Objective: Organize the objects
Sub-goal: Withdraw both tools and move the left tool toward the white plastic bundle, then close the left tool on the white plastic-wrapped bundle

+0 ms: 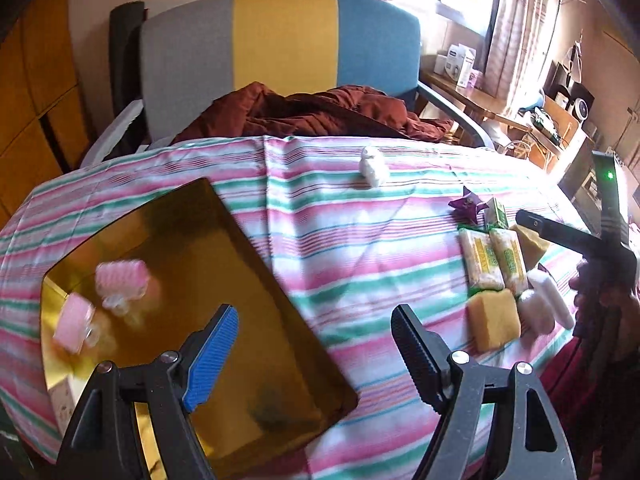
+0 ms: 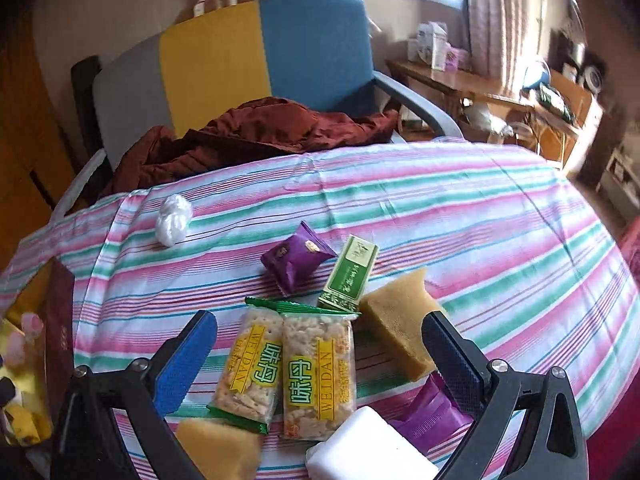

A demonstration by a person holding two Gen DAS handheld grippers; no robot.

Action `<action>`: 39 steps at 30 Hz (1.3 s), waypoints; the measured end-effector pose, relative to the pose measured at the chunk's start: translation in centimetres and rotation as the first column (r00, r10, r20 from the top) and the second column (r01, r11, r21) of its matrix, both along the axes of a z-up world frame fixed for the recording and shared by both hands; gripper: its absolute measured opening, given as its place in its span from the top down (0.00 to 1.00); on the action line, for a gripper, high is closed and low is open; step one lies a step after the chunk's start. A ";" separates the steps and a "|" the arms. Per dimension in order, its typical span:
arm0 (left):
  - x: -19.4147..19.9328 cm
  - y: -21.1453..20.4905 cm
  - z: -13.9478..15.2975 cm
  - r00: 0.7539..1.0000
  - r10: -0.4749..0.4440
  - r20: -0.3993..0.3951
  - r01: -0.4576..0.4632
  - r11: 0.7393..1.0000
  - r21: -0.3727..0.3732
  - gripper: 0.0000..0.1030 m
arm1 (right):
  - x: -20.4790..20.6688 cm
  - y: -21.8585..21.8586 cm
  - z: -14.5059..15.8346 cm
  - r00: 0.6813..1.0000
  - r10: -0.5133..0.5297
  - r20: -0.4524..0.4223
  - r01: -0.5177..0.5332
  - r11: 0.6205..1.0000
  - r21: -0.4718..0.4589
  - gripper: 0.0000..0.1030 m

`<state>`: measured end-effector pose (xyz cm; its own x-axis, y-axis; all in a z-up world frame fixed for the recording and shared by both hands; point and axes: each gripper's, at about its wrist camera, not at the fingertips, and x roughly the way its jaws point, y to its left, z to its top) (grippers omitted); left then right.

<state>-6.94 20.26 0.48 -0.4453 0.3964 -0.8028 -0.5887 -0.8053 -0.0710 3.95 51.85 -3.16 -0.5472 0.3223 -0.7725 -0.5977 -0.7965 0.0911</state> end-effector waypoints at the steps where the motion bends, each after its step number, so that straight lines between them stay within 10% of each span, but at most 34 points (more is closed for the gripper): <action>1: -0.3 0.7 0.0 1.000 -0.007 0.000 0.007 1.000 -0.003 0.23 | 0.4 0.6 0.1 0.999 -0.034 -0.011 0.033 0.999 -0.014 0.00; 9: -3.8 7.3 -0.3 0.998 -0.053 0.020 0.053 0.999 -0.010 0.23 | 2.8 3.5 0.4 0.981 -0.183 -0.063 0.174 0.977 -0.119 0.00; 32: -17.6 21.8 -8.6 0.987 -0.009 0.160 0.020 0.998 -0.063 0.24 | 1.1 1.4 0.0 0.999 -0.037 -0.038 0.031 0.989 -0.143 0.00; 35: -18.6 22.4 -9.6 0.985 0.006 0.172 0.007 0.997 -0.076 0.38 | 1.0 1.4 0.0 0.999 -0.030 -0.034 0.025 0.989 -0.142 0.00; 37: -18.3 22.3 -9.5 0.991 -0.008 0.131 0.021 0.995 -0.096 0.65 | 0.9 1.3 0.0 0.999 -0.022 -0.033 0.017 0.990 -0.142 0.00; 39: -17.7 21.7 -9.4 0.990 -0.031 0.139 0.045 0.995 -0.094 0.66 | 0.8 1.1 0.0 0.999 -0.008 -0.034 0.003 0.990 -0.140 0.00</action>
